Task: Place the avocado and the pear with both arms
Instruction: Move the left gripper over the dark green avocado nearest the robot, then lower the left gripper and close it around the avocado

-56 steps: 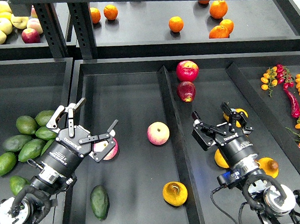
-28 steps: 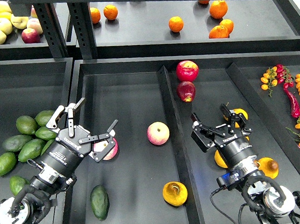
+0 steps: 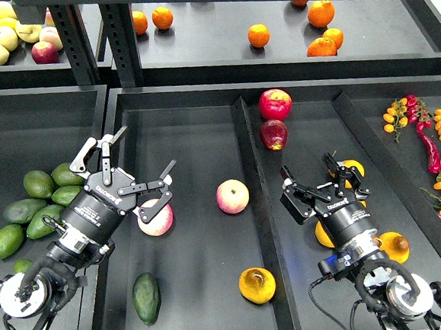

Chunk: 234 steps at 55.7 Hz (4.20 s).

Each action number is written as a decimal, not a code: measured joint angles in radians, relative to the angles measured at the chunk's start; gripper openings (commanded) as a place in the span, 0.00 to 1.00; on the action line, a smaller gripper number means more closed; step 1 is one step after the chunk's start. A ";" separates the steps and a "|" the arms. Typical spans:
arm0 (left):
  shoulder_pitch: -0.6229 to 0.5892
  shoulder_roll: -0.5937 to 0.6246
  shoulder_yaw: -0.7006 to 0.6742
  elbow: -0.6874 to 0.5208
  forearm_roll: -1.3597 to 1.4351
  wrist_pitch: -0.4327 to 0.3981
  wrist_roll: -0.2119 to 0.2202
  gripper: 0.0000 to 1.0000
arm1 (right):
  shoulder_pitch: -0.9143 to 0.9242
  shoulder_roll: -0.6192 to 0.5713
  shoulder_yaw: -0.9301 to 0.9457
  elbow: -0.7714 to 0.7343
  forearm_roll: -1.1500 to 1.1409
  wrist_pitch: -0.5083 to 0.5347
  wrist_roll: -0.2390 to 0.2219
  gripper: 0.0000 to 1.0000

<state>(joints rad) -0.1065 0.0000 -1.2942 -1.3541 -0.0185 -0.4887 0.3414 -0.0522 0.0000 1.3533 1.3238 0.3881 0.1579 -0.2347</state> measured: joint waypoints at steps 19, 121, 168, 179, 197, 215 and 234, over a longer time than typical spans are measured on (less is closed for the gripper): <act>0.010 0.000 -0.003 0.072 -0.017 0.000 -0.006 1.00 | 0.000 0.000 -0.003 0.000 0.000 0.000 0.000 1.00; -0.803 0.522 1.243 0.173 0.658 0.000 0.147 0.99 | 0.281 0.000 0.003 -0.087 -0.005 -0.171 0.005 1.00; -0.803 0.300 1.332 0.413 0.701 0.000 0.147 0.99 | 0.269 0.000 0.011 -0.077 -0.001 -0.161 0.003 1.00; -0.799 0.273 1.334 0.454 0.713 0.000 0.147 0.98 | 0.264 0.000 0.011 -0.075 0.000 -0.160 0.003 1.00; -0.790 0.224 1.333 0.489 0.721 0.000 0.147 0.96 | 0.247 0.000 0.010 -0.073 0.000 -0.155 0.003 1.00; -0.781 0.218 1.334 0.506 0.722 0.000 0.147 0.87 | 0.244 0.000 0.010 -0.068 0.000 -0.155 0.003 1.00; -0.767 0.207 1.334 0.522 0.729 0.000 0.147 0.74 | 0.241 0.000 0.010 -0.067 0.000 -0.155 0.003 1.00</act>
<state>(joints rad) -0.8732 0.2066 0.0394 -0.8318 0.7107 -0.4887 0.4887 0.1892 0.0000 1.3637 1.2564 0.3881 0.0032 -0.2318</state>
